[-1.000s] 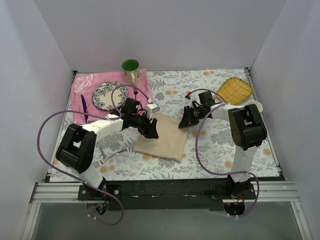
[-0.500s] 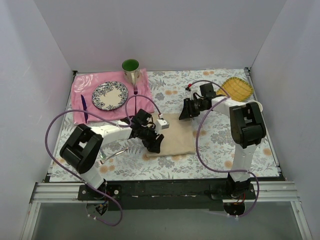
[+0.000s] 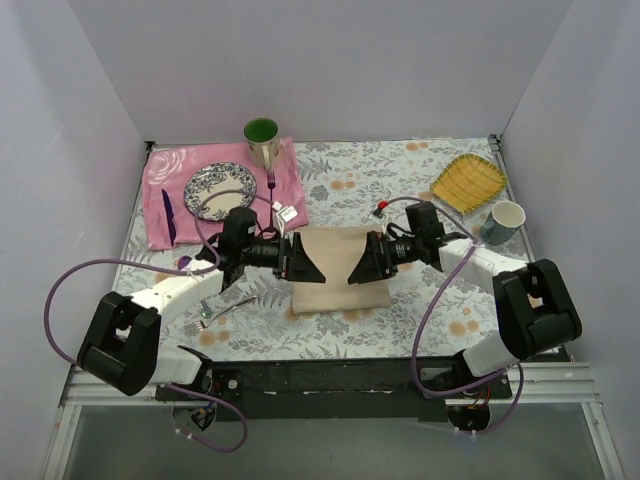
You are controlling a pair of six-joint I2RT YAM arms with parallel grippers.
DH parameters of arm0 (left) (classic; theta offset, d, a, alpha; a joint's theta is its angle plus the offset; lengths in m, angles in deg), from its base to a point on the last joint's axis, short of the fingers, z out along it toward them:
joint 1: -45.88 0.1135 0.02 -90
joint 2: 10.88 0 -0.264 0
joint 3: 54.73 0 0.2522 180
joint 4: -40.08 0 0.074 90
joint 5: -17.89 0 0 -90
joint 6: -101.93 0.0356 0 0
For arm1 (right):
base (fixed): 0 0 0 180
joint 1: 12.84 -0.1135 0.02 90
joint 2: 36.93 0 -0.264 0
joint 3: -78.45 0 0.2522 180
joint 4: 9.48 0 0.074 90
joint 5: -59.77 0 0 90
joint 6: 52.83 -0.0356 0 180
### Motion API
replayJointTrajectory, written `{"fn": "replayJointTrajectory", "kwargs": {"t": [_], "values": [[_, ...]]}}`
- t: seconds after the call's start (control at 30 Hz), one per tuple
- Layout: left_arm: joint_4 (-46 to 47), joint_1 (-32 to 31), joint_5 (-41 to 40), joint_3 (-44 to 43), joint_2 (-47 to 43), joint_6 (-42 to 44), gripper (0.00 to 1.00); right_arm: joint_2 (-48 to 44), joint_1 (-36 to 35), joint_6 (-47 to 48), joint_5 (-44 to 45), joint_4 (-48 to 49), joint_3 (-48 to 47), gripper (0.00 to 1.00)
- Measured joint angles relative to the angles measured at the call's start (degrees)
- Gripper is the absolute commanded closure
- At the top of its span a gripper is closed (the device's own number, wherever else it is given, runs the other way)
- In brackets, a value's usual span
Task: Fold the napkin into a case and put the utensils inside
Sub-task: Smooth out the lower triangle-folded napkin at the center of the board.
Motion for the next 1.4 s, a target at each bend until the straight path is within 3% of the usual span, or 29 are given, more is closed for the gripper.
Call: {"fn": "replayJointTrajectory", "kwargs": {"t": [0.17, 0.37, 0.53, 0.83, 1.07, 1.23, 1.4], "values": [[13.77, -3.34, -1.64, 11.8, 0.68, -16.96, 0.02, 4.59, -2.47, -1.64, -1.97, 0.44, 3.3, 0.01], [18.73, -7.52, -2.78, 10.62, 11.87, -23.67, 0.02, 11.13, -2.45, -0.81, -2.45, 0.59, 2.99, 0.01], [14.58, -5.4, -4.42, 10.51, 18.71, -22.01, 0.02, 14.78, -1.9, 1.77, -2.47, 0.07, 2.93, 0.01], [9.18, 0.79, 1.33, 7.67, 22.47, -17.0, 0.02, 18.86, 2.36, 8.44, -6.97, -6.01, 0.5, 0.01], [2.86, 0.81, -0.39, 6.71, 15.43, -10.03, 0.02, 8.02, 2.03, 16.5, -4.37, -14.8, -1.64, 0.01], [4.42, -3.56, -1.92, 2.91, 9.16, -9.79, 0.02, 0.09, -4.44, 11.74, -4.57, -8.11, -0.66, 0.01], [7.37, -4.59, -4.11, 2.89, 13.22, -12.13, 0.02, 5.25, -6.58, 8.68, -4.0, -3.43, 2.32, 0.01]]}}
